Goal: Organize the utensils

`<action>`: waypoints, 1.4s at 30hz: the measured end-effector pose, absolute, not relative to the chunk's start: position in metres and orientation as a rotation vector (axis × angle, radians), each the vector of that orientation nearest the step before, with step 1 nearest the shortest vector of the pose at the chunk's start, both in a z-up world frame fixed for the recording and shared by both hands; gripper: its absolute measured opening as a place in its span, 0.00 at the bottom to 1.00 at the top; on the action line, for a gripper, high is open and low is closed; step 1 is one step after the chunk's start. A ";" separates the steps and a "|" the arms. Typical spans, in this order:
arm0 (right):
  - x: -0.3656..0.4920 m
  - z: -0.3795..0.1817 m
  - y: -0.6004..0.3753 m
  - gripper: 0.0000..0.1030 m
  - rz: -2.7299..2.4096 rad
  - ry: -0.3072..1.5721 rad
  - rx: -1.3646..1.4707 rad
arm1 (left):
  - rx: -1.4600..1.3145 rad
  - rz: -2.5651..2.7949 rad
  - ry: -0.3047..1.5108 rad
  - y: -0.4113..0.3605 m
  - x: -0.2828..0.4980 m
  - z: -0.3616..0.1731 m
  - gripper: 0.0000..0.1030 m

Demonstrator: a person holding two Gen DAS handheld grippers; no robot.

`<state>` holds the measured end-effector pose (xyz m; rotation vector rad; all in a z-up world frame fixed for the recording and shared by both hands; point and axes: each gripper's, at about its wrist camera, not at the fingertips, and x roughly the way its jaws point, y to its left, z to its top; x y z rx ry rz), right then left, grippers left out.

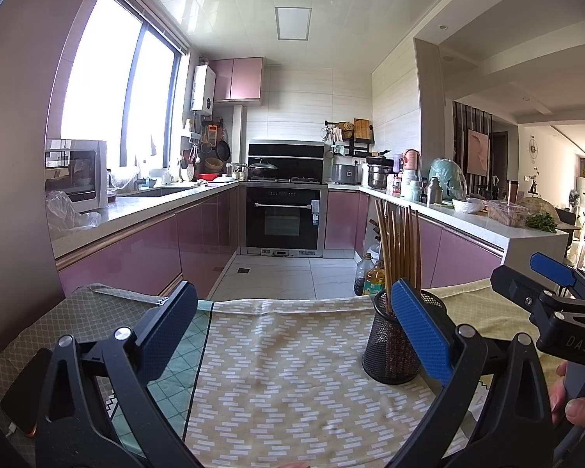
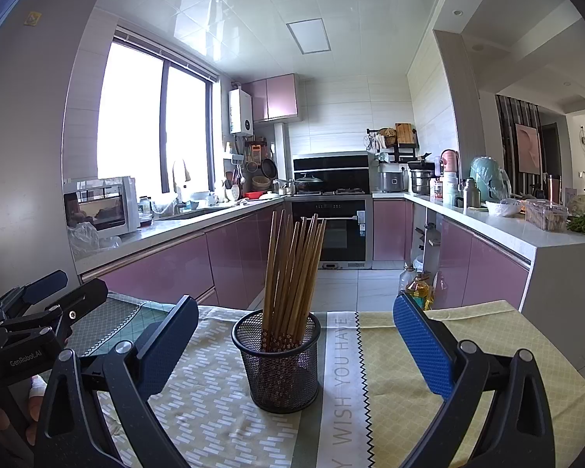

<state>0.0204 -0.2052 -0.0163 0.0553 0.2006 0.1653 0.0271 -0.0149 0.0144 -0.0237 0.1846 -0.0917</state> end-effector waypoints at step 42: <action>0.020 -0.018 -0.208 0.94 0.164 0.214 0.055 | -0.012 -0.100 0.210 -0.018 0.031 0.007 0.95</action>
